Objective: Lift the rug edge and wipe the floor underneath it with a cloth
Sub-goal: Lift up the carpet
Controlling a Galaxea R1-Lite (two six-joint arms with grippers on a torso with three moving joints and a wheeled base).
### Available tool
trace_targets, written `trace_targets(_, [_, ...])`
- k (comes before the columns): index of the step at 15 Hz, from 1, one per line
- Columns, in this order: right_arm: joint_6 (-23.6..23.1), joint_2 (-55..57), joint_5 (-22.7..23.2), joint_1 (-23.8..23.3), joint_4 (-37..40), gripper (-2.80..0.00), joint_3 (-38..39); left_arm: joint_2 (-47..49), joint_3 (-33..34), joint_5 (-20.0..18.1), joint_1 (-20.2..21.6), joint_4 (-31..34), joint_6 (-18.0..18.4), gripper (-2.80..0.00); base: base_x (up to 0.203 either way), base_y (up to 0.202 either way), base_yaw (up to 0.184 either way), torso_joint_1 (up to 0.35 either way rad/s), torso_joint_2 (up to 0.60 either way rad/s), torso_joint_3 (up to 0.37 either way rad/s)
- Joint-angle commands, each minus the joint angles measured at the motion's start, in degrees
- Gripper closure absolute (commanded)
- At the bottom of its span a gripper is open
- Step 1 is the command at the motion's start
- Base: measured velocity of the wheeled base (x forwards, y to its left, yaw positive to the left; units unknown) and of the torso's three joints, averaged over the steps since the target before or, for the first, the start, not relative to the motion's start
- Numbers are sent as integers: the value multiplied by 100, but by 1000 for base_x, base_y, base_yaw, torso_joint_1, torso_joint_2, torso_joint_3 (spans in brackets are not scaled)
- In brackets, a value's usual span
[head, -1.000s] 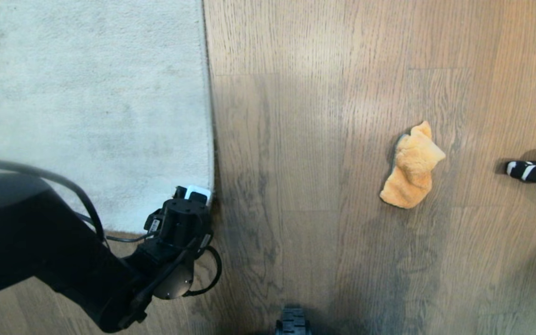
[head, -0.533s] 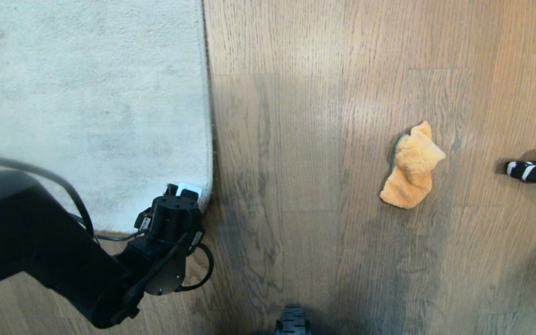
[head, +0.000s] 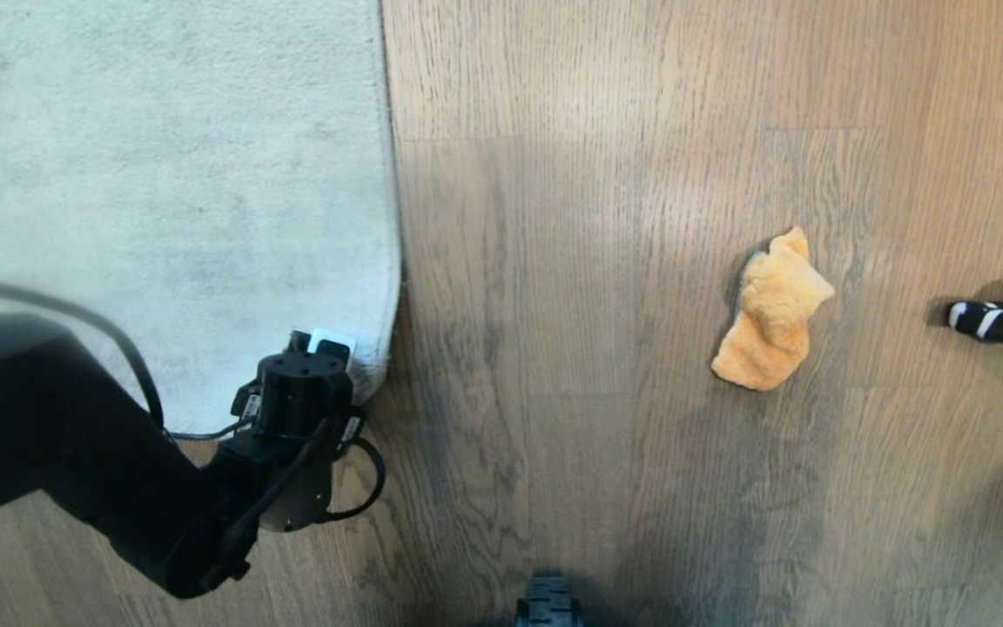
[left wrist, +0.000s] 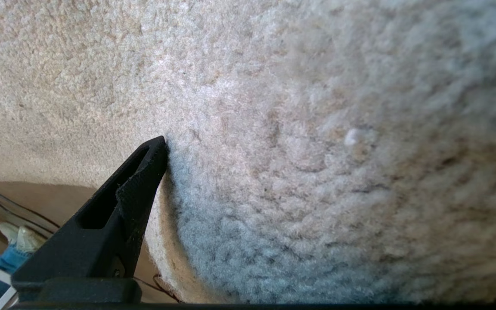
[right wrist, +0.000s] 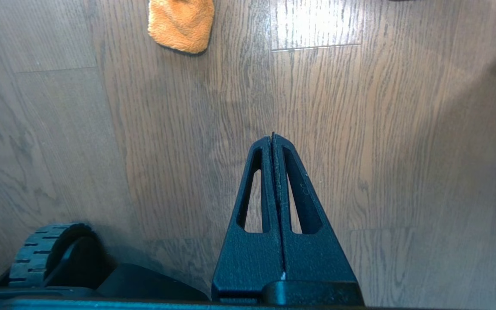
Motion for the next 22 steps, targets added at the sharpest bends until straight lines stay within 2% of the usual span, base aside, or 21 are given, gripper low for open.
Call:
trace_targets(1, [1,-2,0,1,-3,0,0,65,-9,-110,60,-187,27,-280,0,0,0,0,0,0])
trace_targets(3, [1,-2,0,1,-3,0,0,55,-36,-117,69,-209,83,-280,0,0,0,0,0,0])
trace_targets(4, [1,-2,0,1,-3,0,0,22,-36,-123,85,-200,117,0,0,0,0,0,0,0])
trace_targets(7, [1,-2,0,1,-3,0,0,-58,-44,-123,78,-225,107,0,0,0,0,0,0,0])
trace_targets(11, [1,-2,0,1,-3,0,0,-149,-8,-132,87,-635,85,0,0,0,0,0,0,0])
trace_targets(17, [1,-2,0,1,-3,0,0,-748,41,-128,95,-608,107,0,0,0,0,0,0,0])
trace_targets(22, [1,-2,0,1,-3,0,0,-1392,390,-133,88,-597,96,0,0,0,0,0,0,0])
